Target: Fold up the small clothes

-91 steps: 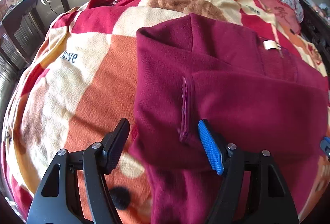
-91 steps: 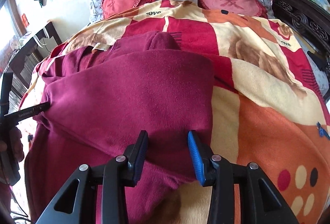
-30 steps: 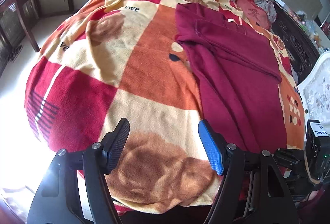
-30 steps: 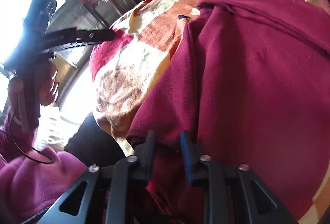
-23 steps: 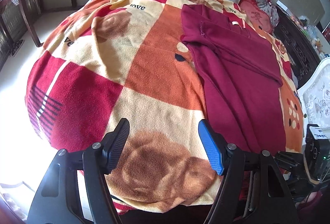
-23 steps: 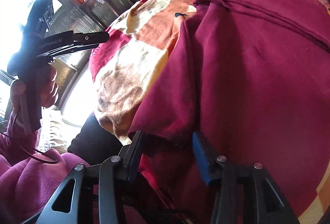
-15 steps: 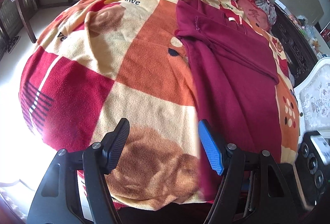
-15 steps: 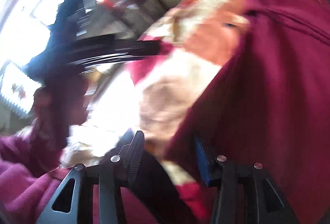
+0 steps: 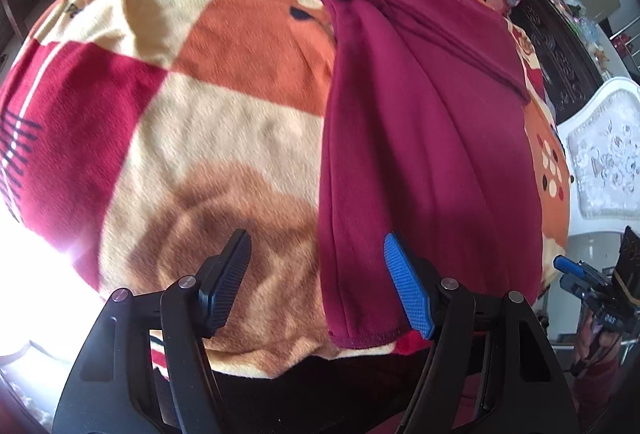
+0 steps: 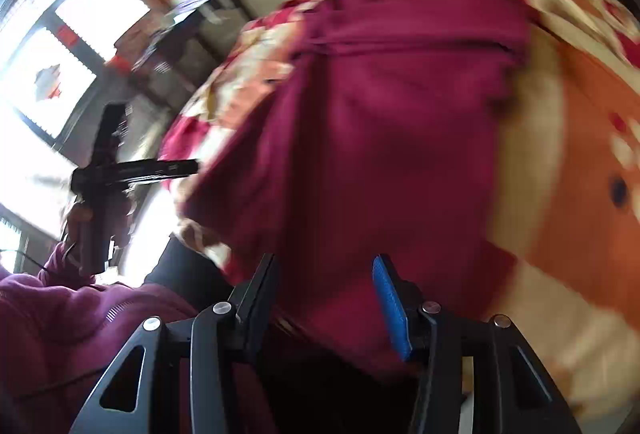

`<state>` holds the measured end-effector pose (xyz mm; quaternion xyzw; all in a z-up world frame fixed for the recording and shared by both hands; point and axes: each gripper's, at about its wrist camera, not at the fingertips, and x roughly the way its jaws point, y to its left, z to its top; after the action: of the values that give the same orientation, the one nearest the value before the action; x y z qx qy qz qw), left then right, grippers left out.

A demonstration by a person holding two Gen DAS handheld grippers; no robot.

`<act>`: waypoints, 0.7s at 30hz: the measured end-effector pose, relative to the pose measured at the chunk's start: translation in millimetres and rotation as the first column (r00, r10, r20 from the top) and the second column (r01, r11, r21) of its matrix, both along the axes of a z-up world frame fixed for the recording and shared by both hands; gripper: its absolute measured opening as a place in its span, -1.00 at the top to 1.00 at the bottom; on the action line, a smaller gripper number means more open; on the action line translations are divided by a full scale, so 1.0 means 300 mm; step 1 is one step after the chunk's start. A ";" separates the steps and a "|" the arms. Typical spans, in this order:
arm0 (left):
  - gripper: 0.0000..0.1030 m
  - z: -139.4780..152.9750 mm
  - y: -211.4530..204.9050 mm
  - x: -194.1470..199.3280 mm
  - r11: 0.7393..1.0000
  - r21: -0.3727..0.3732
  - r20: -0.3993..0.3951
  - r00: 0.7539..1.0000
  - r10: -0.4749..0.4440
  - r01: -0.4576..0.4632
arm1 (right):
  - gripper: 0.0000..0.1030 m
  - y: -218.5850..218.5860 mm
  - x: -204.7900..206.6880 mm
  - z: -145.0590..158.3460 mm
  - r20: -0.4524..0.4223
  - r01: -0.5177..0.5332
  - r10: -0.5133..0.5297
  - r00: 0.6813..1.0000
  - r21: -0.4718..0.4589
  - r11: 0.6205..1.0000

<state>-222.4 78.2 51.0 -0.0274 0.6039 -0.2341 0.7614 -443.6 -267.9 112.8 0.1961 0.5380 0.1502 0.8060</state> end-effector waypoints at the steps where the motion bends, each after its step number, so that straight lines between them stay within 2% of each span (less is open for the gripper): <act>1: -0.35 -0.007 -0.004 -0.009 1.000 -0.004 -0.010 1.000 -0.010 0.010 | 0.08 -0.050 -0.044 -0.021 -0.026 0.052 -0.052 0.998 -0.006 0.999; 4: -0.35 -0.032 -0.023 -0.027 0.999 -0.015 -0.043 0.998 -0.048 0.048 | 0.06 -0.150 -0.129 -0.065 -0.073 0.160 -0.158 0.985 0.019 0.987; 8: -0.35 -0.070 -0.048 -0.035 0.997 0.014 -0.075 0.994 -0.078 0.080 | -0.08 -0.157 -0.164 -0.138 -0.112 0.229 -0.220 0.969 0.076 0.971; 14: -0.35 -0.067 -0.043 -0.021 0.998 0.005 -0.073 0.995 -0.061 0.062 | -0.08 -0.109 -0.157 -0.163 -0.115 0.187 -0.169 0.979 0.171 0.967; 17: -0.35 -0.084 -0.041 -0.009 0.998 0.005 -0.082 0.995 -0.057 0.058 | -0.08 -0.047 -0.123 -0.180 -0.129 0.159 -0.137 0.982 0.173 0.972; 21: -0.35 -0.087 -0.046 -0.005 0.998 0.000 -0.069 0.995 -0.069 0.069 | -0.10 -0.053 -0.118 -0.206 -0.165 0.194 -0.160 0.973 0.216 0.957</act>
<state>-223.8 64.4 25.0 -0.0138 0.6305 -0.2583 0.7318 -479.0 -283.8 50.9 0.3462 0.5546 0.1240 0.7465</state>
